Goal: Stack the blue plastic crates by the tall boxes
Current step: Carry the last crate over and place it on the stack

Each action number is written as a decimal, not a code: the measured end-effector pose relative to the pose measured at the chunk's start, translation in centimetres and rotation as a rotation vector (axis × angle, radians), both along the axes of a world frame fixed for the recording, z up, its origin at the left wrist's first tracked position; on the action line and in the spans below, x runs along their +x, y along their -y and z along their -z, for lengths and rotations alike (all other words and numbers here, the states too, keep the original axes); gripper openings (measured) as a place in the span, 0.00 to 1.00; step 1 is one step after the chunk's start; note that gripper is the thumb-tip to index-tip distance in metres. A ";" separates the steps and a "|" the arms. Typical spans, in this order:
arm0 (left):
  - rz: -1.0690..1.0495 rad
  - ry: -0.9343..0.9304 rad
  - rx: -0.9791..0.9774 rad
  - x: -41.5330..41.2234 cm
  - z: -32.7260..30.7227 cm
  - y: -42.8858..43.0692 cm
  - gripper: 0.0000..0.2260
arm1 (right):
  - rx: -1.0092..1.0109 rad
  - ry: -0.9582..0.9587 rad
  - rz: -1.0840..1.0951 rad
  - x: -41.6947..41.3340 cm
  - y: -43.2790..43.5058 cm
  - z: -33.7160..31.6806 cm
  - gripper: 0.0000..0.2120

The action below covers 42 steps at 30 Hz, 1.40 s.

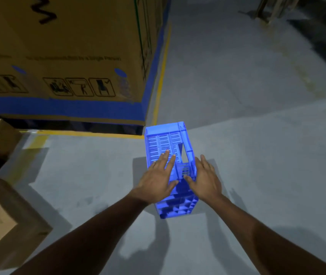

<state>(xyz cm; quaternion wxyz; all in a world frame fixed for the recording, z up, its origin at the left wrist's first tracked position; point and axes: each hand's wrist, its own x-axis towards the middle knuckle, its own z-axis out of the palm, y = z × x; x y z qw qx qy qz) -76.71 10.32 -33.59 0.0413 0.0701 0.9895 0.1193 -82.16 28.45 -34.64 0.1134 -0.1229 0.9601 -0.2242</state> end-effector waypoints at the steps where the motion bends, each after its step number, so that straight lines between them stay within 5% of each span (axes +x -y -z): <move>1: -0.021 0.079 -0.026 -0.1 1.9 0.0 0.36 | 0.026 0.043 0.023 -0.4 0.5 1.5 0.39; 4: -0.075 0.353 -0.068 1.1 6.5 0.4 0.40 | -0.100 0.216 0.198 -0.9 1.3 4.6 0.42; 7: -0.056 0.413 -0.091 1.5 7.1 1.0 0.45 | -0.307 0.321 0.353 -1.0 1.2 5.8 0.37; 10: -0.018 0.487 -0.152 1.2 5.5 1.7 0.43 | -0.408 0.460 0.447 -1.1 1.0 5.7 0.42; 16: 0.069 0.553 -0.107 2.6 1.4 1.1 0.36 | -0.125 0.345 0.529 1.0 0.8 3.2 0.35; 21: 0.040 0.675 0.101 4.5 -3.6 -0.6 0.34 | 0.110 0.296 0.328 1.1 -1.0 -4.3 0.31; 32: 0.222 0.115 0.005 6.6 -26.5 -0.3 0.43 | 0.293 0.119 -0.048 5.3 -9.1 -30.0 0.28; 38: 0.301 -0.226 -0.216 6.6 -40.1 0.6 0.48 | 0.393 -0.217 -0.181 7.9 -11.7 -44.6 0.32; 42: 0.354 -0.547 -0.142 7.3 -47.5 1.2 0.43 | 0.408 -0.472 -0.210 8.8 -12.4 -52.2 0.36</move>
